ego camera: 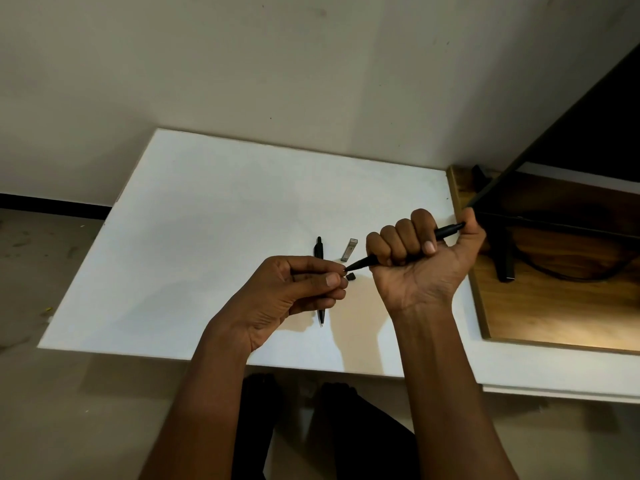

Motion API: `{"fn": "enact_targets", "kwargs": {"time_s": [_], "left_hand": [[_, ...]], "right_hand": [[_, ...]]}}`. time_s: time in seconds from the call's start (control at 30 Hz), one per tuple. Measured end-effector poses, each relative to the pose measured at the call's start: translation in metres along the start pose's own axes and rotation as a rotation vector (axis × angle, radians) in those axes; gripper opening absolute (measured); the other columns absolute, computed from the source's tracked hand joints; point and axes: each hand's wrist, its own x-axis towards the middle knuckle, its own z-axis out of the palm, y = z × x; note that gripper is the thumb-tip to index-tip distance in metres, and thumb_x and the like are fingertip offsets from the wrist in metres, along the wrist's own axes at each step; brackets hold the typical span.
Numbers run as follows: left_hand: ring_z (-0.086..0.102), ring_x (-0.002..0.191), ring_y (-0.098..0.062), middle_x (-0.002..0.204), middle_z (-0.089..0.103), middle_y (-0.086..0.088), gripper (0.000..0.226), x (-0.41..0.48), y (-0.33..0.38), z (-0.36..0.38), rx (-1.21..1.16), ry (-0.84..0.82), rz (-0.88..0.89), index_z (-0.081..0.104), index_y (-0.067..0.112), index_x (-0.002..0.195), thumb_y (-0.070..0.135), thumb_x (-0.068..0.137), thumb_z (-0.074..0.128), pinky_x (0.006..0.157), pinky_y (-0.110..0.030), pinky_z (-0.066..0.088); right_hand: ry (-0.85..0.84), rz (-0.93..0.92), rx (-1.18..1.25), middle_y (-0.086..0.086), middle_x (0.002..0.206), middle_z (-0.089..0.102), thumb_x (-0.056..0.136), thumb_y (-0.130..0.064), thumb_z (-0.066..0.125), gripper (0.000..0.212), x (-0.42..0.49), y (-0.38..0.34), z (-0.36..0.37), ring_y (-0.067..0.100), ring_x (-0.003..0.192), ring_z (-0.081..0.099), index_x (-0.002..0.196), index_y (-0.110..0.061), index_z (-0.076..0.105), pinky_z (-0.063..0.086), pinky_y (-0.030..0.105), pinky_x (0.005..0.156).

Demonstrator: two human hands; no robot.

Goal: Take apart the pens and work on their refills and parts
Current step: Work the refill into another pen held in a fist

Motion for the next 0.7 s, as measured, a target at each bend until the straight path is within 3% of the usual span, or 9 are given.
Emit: {"fn": "enact_targets", "kwargs": {"time_s": [0.27, 0.5, 0.63, 0.7], "left_hand": [[0.077, 0.091, -0.022, 0.097, 0.079, -0.014, 0.034, 0.000, 0.000, 0.000, 0.008, 0.016, -0.005, 0.082, 0.016, 0.096, 0.027, 0.064, 0.087, 0.074, -0.021, 0.059], [0.077, 0.089, -0.023, 0.096, 0.079, -0.016, 0.035, 0.002, -0.001, -0.001, 0.045, 0.074, 0.001, 0.082, 0.016, 0.096, 0.027, 0.063, 0.086, 0.075, -0.022, 0.060], [0.078, 0.086, -0.024, 0.094, 0.079, -0.018, 0.030, 0.003, -0.002, -0.004, -0.008, 0.128, 0.013, 0.082, 0.013, 0.094, 0.020, 0.065, 0.084, 0.073, -0.023, 0.060], [0.078, 0.086, -0.023, 0.095, 0.079, -0.018, 0.031, 0.003, -0.002, -0.005, -0.010, 0.136, 0.017, 0.081, 0.012, 0.096, 0.019, 0.066, 0.083, 0.073, -0.023, 0.060]], "right_hand": [[-0.012, 0.004, -0.045, -0.005, 0.044, 0.014, 0.091, -0.056, 0.038, 0.059, -0.001, 0.000, 0.005, 0.011, 0.042, 0.009, 0.046, -0.017, 0.031, 0.016, 0.024, 0.045], [-0.104, -0.048, -0.372, -0.001, 0.044, 0.017, 0.095, -0.061, 0.034, 0.067, -0.003, 0.002, 0.025, 0.013, 0.040, 0.015, 0.050, -0.011, 0.033, 0.018, 0.029, 0.047], [-0.272, 0.063, -0.098, -0.001, 0.047, 0.022, 0.094, -0.066, 0.036, 0.067, -0.007, -0.004, 0.026, 0.014, 0.045, 0.019, 0.055, -0.012, 0.034, 0.020, 0.033, 0.052], [-0.208, 0.083, -0.252, 0.001, 0.048, 0.019, 0.095, -0.066, 0.033, 0.069, -0.006, -0.008, 0.020, 0.016, 0.047, 0.016, 0.054, -0.011, 0.035, 0.016, 0.035, 0.054]]}}
